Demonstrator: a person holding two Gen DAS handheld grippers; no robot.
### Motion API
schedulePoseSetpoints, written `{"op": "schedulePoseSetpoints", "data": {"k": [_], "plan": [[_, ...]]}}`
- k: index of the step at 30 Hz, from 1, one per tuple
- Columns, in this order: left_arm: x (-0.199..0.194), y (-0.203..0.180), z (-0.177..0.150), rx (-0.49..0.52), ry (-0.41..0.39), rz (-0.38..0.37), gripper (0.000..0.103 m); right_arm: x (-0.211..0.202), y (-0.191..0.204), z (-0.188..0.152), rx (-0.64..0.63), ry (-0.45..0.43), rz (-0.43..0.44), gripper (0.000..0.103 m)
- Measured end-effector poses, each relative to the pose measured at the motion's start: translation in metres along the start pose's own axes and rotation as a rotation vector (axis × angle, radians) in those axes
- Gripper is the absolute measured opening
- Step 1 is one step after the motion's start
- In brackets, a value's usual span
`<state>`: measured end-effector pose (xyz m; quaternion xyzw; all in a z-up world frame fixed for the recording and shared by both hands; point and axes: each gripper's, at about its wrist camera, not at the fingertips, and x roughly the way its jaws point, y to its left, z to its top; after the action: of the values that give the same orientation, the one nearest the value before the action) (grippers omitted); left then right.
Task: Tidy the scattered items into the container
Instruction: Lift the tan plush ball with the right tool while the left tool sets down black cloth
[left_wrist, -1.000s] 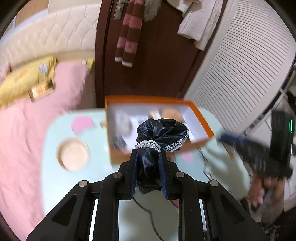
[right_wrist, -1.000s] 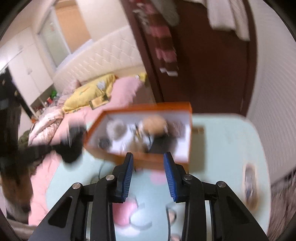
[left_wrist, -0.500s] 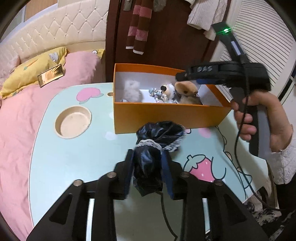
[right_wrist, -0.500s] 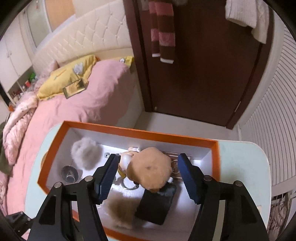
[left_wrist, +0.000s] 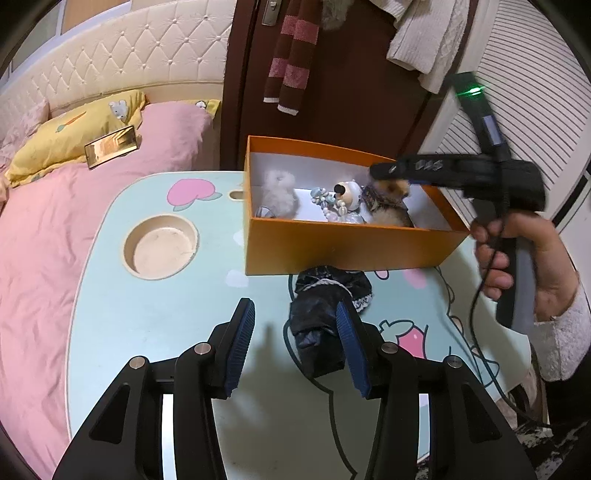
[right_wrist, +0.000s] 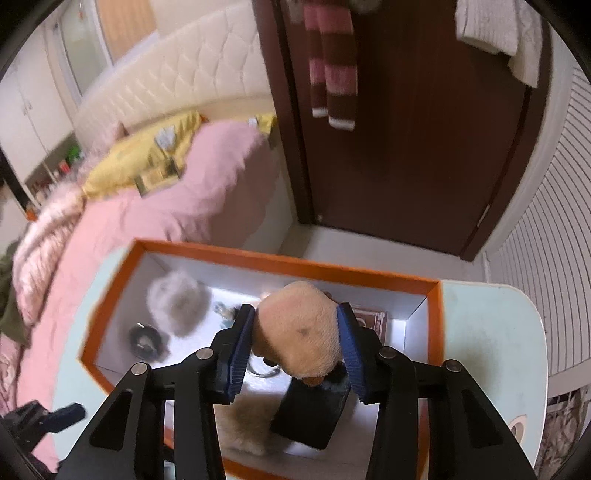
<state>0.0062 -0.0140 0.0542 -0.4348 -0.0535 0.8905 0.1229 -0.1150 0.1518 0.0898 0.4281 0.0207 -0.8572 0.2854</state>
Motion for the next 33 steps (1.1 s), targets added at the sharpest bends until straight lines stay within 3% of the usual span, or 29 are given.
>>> {"op": "schedulePoseSetpoints", "data": {"k": [4,7,11,13,14,20,22,24,29,33], "plan": [[-0.002,0.000,0.004,0.007,0.011,0.034,0.047,-0.046,0.006,-0.002,0.020,-0.118,0.034,0.044],[-0.003,0.000,0.007,0.005,0.017,0.053,0.048,-0.078,0.012,-0.012,0.018,-0.145,0.107,0.044],[-0.005,0.001,0.009,0.000,0.018,0.063,0.049,-0.099,0.022,-0.041,0.011,-0.097,0.183,0.044],[-0.006,0.001,0.010,-0.003,0.018,0.061,0.060,-0.100,0.026,-0.061,0.025,-0.049,0.200,0.044],[-0.007,0.001,0.010,-0.003,0.012,0.060,0.064,-0.099,0.028,-0.070,0.025,-0.028,0.199,0.044],[-0.007,-0.003,0.013,0.009,0.010,0.067,0.064,-0.063,0.033,-0.120,0.031,0.110,0.143,0.047],[-0.006,-0.004,0.013,0.017,0.017,0.068,0.064,-0.054,0.033,-0.127,0.018,0.129,0.114,0.050],[-0.006,-0.005,0.012,0.019,0.020,0.076,0.064,-0.045,0.031,-0.130,-0.019,0.161,0.088,0.064],[-0.004,-0.004,0.009,0.011,0.038,0.081,0.064,-0.036,0.028,-0.137,-0.020,0.210,0.103,0.065],[-0.004,-0.004,0.009,0.013,0.042,0.085,0.064,-0.041,0.027,-0.135,-0.033,0.191,0.096,0.065]]}}
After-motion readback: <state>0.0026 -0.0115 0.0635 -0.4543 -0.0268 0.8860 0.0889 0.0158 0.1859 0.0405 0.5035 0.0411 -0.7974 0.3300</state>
